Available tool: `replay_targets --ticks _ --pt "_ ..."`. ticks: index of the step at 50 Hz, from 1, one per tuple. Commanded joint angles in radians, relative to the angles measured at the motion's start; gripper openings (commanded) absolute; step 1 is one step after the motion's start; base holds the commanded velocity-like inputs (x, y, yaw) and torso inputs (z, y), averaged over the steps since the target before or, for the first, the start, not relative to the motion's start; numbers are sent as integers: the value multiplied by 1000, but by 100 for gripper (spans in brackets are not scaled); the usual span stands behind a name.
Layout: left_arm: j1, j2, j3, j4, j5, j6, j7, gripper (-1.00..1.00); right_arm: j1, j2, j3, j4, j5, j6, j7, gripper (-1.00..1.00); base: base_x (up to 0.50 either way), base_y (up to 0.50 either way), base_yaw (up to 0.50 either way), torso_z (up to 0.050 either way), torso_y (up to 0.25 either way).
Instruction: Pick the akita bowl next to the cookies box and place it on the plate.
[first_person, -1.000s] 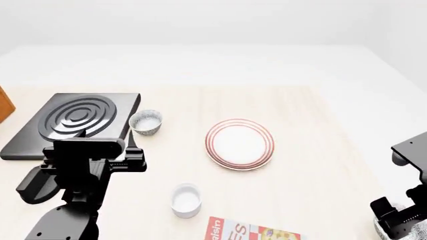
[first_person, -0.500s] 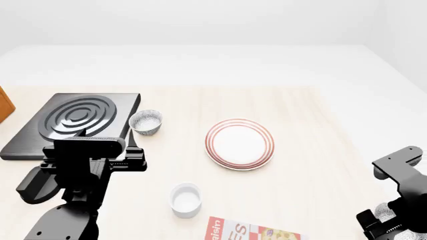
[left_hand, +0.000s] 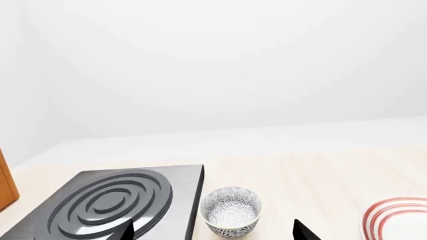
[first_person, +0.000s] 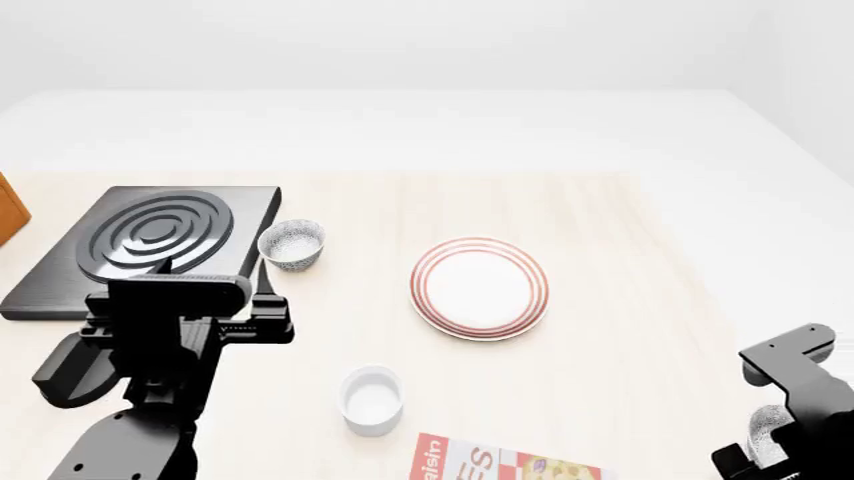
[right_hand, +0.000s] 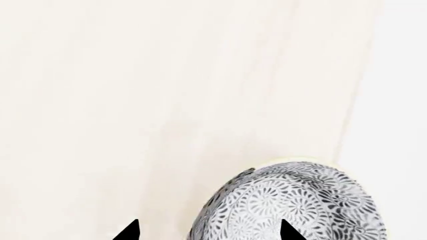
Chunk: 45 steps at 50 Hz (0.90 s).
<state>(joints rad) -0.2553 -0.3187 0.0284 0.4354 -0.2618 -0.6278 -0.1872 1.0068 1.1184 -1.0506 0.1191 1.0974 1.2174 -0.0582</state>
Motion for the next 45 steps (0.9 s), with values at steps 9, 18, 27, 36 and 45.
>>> replay_targets --ticks 9,18,27,36,45 --pt "4 -4 5 4 -6 3 -5 100 -49 -11 -3 12 -23 -92 11 -100 0 0 0 0 0" --pt "6 -7 2 9 -10 2 -9 100 -52 4 38 -16 -16 -147 73 -100 0 0 0 0 0" --pt "-4 -9 8 16 -13 -7 -13 100 13 24 113 -99 -22 -191 175 -100 0 0 0 0 0" --pt "2 -11 7 20 -15 0 -16 100 165 -31 126 -146 -94 -145 180 -100 0 0 0 0 0" --pt "4 -11 6 18 -17 3 -20 100 285 -142 77 -156 -183 -118 130 -100 0 0 0 0 0"
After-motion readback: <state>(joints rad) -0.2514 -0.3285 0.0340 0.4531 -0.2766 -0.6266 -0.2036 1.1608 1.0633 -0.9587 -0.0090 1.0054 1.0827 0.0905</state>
